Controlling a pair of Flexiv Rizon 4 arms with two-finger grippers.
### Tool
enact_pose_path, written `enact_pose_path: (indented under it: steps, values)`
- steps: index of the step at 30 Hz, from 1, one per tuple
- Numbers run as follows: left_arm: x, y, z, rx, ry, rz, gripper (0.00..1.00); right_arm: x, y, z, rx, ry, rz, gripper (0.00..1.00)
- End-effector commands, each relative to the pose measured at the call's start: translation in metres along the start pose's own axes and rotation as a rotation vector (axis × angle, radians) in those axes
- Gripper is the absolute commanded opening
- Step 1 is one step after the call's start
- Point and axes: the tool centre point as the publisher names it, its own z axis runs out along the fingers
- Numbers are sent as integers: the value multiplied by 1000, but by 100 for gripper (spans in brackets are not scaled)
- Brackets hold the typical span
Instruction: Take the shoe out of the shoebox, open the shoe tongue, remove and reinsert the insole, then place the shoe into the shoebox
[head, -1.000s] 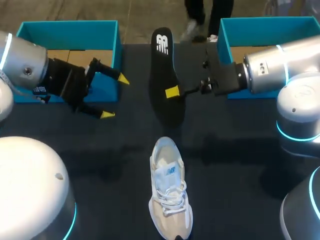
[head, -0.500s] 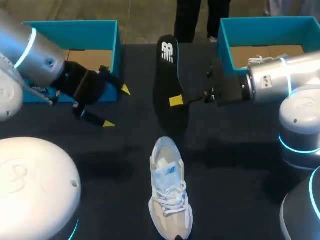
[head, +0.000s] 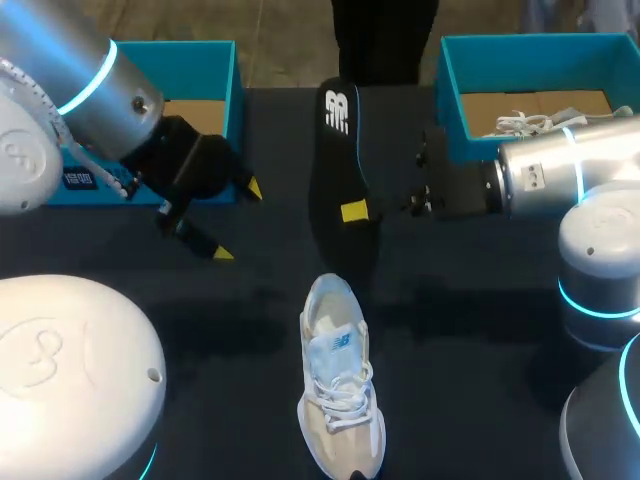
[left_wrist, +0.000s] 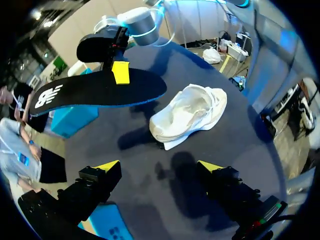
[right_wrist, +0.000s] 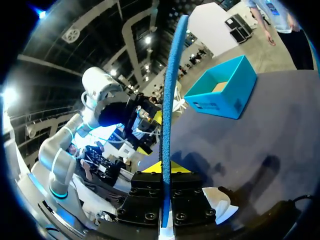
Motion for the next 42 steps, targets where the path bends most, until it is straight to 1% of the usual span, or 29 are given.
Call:
enact_pose_path:
  steps: [1,4,7,12,19,23,26,28,42]
  values:
    - [2,-10,18,-78,5,-63,100,-11,-7,-6,-16,37,-35,0]
    - [4,-13,27,-75,11,-91,100,-14,-6,-7,-5,39,-55,0]
    - [7,-11,34,-66,21,-118,100,-16,-7,-7,-1,38,-59,0]
    - [12,-4,48,-39,37,-169,100,-24,-17,-1,-4,46,-51,0]
    - [16,4,62,22,54,-188,100,-36,-32,4,-17,67,-29,0]
    - [22,10,70,83,84,-155,100,-40,-38,10,-21,80,-18,0]
    - [25,12,78,89,109,-138,100,-44,-42,16,-24,91,-15,0]
    - [27,12,83,55,133,-110,100,-45,-44,19,-22,104,-10,0]
    - [27,12,83,55,133,-110,100,-45,-44,19,-22,104,-10,0]
